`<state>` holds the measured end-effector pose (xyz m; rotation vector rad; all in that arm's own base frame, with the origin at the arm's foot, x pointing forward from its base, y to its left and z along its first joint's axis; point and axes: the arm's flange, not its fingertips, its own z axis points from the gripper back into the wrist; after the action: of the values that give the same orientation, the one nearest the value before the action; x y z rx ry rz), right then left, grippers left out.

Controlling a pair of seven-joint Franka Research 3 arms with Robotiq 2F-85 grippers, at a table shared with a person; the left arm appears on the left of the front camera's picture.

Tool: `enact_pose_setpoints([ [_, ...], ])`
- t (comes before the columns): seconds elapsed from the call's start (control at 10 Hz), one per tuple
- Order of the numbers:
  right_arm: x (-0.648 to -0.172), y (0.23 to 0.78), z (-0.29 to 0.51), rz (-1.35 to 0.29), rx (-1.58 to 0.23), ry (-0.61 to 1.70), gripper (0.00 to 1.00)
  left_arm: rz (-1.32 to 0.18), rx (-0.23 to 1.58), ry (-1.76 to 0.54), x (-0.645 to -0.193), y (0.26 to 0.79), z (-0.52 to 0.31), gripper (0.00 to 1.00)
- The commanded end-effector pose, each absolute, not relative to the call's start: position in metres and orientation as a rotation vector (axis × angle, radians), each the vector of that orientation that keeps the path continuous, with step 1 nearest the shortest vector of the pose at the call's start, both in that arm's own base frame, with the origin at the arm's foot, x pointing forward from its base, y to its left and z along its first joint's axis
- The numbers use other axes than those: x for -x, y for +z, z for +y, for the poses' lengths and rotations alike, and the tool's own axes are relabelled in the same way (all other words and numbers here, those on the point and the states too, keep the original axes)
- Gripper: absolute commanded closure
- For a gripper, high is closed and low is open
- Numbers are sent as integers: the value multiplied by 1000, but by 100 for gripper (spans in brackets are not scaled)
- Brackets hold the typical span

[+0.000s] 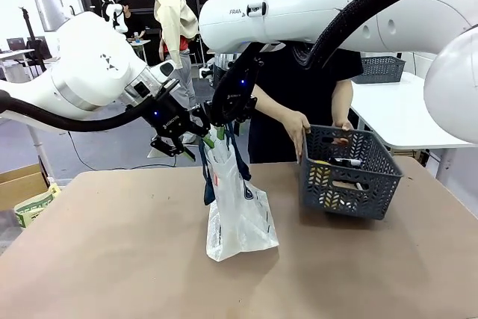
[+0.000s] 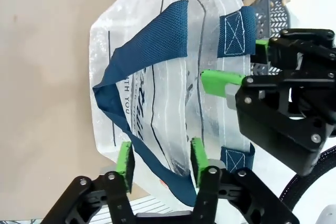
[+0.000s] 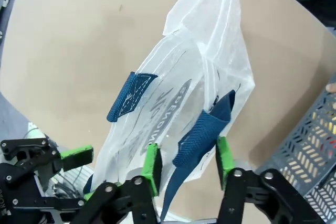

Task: Transfer purchased items from the store into the shopping bag.
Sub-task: Open the Reusable shopping bag in the center of the table.

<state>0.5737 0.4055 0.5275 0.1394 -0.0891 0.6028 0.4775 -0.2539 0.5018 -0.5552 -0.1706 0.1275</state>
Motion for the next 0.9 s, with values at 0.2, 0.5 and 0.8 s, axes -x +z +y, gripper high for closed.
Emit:
enact_pose_setpoints([
  [0.2,-573,532,403,-88,-168,597,100,-176,577,79,-476,495,-251,100],
  [0.5,-561,540,391,-120,-164,635,100,-177,571,64,-475,491,-245,100],
  [0.8,-550,548,360,-171,-138,737,100,-222,508,45,-472,496,-228,100],
])
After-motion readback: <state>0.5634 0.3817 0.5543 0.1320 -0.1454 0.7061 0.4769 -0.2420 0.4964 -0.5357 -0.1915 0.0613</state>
